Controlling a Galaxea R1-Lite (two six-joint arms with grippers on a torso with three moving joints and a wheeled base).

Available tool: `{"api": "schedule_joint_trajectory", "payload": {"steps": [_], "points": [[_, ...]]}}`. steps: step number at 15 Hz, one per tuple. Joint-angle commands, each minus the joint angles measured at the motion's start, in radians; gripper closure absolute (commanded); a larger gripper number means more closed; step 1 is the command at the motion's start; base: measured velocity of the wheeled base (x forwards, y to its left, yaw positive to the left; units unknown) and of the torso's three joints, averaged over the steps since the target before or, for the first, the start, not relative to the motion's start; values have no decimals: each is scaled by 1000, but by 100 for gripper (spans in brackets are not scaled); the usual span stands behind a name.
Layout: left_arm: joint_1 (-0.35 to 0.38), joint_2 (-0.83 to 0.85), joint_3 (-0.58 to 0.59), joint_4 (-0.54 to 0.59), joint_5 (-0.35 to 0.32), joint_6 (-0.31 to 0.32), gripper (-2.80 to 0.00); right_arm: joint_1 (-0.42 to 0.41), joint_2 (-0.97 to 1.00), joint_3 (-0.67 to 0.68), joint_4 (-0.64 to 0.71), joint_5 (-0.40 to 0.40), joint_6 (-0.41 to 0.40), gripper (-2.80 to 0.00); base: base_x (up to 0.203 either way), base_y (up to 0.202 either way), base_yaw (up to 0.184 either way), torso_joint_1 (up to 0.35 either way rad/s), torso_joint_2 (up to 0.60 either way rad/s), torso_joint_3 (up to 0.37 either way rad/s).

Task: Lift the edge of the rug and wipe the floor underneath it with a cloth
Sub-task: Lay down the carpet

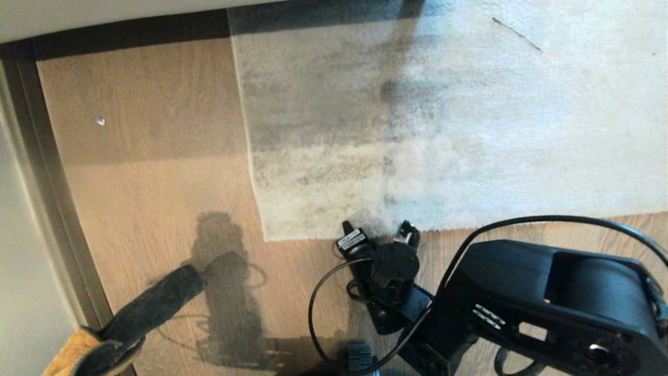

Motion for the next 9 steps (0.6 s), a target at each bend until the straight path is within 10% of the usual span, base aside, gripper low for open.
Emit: {"api": "schedule_joint_trajectory", "payload": {"steps": [1, 9], "points": [[0, 0, 0, 1, 0, 0, 0, -7, 1, 10, -47, -3, 2, 0, 0, 0, 0, 0, 0, 0], [0, 0, 0, 1, 0, 0, 0, -100, -415, 388, -48, 98, -243, 0, 0, 0, 0, 0, 0, 0]]}}
